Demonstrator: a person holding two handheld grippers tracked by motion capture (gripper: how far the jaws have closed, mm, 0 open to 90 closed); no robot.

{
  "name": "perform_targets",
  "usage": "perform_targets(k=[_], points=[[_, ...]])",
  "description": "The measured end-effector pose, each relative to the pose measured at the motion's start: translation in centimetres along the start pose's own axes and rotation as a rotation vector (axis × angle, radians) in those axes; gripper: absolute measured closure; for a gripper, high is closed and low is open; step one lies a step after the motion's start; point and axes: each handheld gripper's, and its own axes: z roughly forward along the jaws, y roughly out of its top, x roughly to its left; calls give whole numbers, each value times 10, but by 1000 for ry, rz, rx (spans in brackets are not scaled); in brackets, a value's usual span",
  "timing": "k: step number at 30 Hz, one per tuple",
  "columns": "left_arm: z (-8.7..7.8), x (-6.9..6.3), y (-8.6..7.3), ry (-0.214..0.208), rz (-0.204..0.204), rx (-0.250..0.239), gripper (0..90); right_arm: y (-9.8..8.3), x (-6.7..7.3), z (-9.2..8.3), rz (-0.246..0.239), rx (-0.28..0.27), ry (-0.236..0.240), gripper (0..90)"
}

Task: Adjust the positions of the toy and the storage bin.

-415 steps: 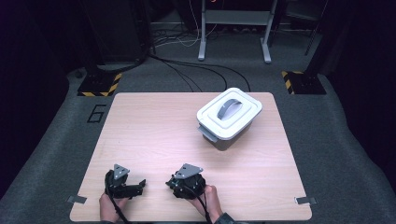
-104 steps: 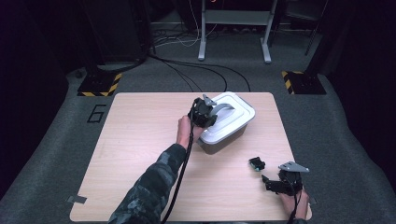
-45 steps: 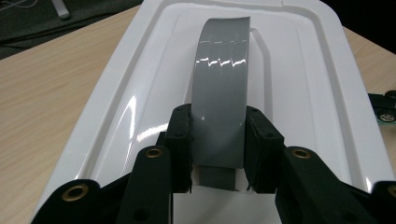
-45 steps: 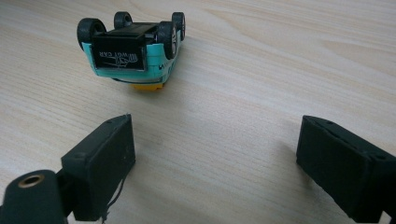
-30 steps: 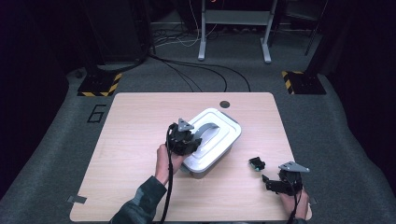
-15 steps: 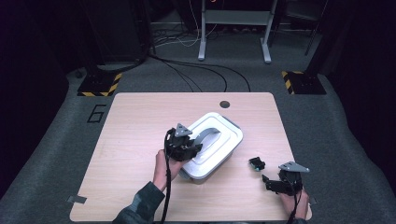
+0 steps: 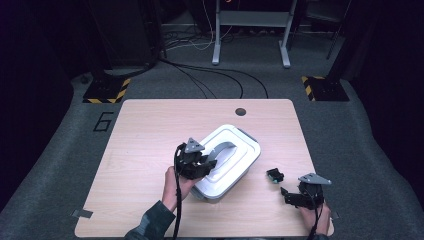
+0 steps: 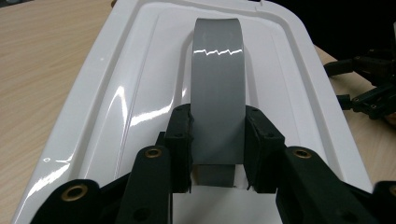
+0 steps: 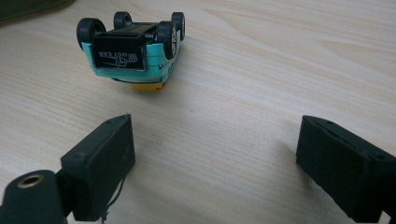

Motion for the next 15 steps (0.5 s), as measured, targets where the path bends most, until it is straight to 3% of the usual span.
perform_targets(k=[15], points=[[-9, -11, -10, 9, 30, -3, 660, 0, 0, 0, 1, 0, -1, 109]])
